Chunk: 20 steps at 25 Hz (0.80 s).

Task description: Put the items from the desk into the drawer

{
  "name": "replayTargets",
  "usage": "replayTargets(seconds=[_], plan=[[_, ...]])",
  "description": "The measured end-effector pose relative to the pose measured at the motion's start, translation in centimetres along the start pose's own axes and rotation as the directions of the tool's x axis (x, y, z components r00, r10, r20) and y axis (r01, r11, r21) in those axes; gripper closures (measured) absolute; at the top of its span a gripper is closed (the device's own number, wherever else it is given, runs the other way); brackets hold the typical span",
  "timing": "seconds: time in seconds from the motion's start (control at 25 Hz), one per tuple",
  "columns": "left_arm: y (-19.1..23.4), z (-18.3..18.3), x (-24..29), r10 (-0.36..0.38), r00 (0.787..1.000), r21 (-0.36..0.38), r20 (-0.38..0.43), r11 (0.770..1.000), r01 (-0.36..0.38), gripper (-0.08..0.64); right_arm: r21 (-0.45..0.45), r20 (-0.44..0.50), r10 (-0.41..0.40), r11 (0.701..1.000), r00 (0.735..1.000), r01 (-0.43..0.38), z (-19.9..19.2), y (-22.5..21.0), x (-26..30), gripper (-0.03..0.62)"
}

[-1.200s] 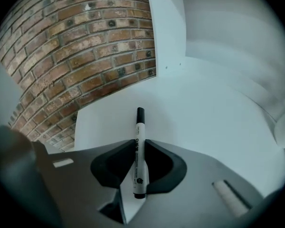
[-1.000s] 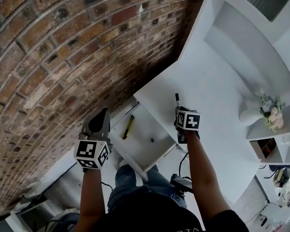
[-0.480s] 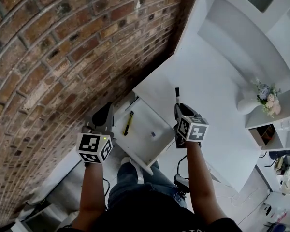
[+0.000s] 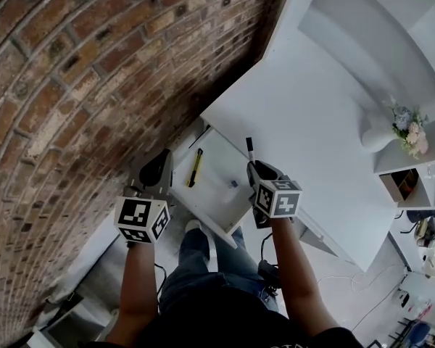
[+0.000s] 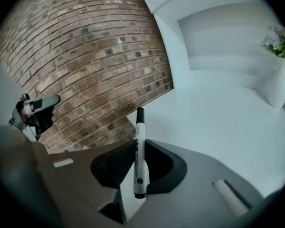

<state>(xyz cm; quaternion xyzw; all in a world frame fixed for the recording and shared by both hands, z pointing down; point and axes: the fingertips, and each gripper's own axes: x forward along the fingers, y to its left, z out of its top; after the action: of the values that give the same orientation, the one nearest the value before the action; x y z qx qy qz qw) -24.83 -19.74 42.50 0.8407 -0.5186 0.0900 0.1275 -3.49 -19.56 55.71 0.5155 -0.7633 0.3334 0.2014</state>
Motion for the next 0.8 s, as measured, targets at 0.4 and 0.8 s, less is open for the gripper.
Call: replayTargets(seconds=[0.4, 0.8], plan=[[0.3, -2.5, -0.5, 0.014, 0.999, -0.012, -0.043, 1.0, -0.015, 0.558, 0.023, -0.203, 0.063, 0.998, 0.977, -0.059, -8.3, 2.5, 4.1, 0.509], [0.9, -4.6, -1.6, 0.029, 0.995, -0.001, -0.095, 1.0, -0.03, 0.558, 0.16, -0.42, 0.075, 0.987, 0.904, -0.008, -16.1, 2.7, 12.2, 0.509]])
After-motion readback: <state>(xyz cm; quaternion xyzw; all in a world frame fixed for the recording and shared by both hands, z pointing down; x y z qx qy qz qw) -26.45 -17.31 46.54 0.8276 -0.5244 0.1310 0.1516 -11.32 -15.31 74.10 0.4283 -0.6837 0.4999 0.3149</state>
